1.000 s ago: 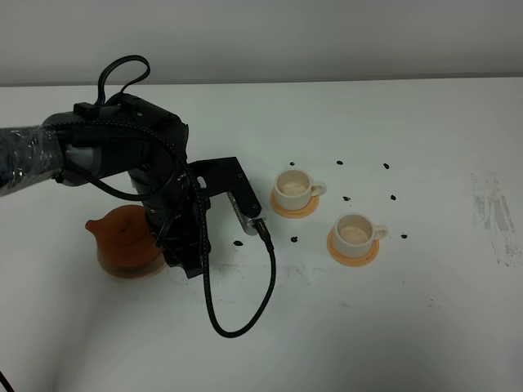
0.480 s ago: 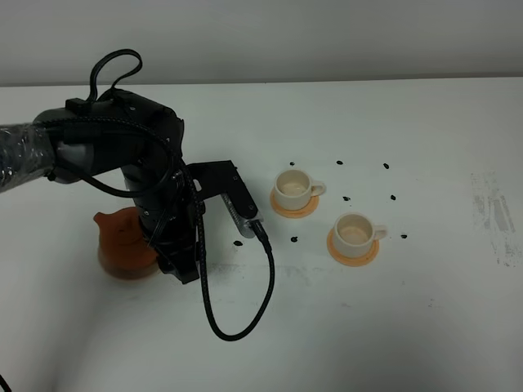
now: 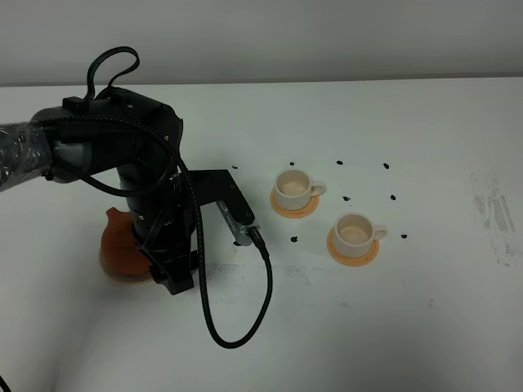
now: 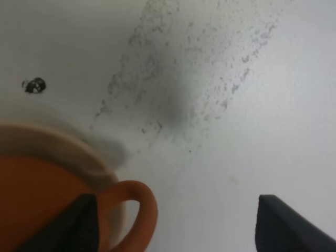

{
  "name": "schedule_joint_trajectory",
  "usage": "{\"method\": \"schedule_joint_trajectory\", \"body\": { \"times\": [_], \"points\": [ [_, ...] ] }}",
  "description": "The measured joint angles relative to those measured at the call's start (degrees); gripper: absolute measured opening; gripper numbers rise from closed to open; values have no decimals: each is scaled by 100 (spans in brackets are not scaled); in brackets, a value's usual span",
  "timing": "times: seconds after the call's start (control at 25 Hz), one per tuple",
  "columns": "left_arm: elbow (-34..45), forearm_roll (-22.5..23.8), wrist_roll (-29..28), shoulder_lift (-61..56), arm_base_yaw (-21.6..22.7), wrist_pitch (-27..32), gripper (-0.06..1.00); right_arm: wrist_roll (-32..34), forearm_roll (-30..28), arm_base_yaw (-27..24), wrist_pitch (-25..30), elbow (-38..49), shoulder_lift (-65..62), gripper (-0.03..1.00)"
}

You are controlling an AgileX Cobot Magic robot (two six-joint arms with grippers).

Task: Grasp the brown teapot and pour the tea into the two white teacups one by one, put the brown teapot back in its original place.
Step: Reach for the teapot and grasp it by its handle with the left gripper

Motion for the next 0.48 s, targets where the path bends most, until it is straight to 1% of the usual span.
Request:
{"method": "schedule_joint_trajectory", "body": {
  "times": [0.16,0.28,0.36,0.48],
  "points": [
    [0,-41,0,0,75,214,60,0,0,0,0,0,0,47],
    [0,-70,0,-18,117,248,60,0,0,0,0,0,0,47],
    [0,-70,0,-50,117,180,60,0,0,0,0,0,0,47],
    [0,-30,0,-198,99,-123,60,0,0,0,0,0,0,47]
  ]
}}
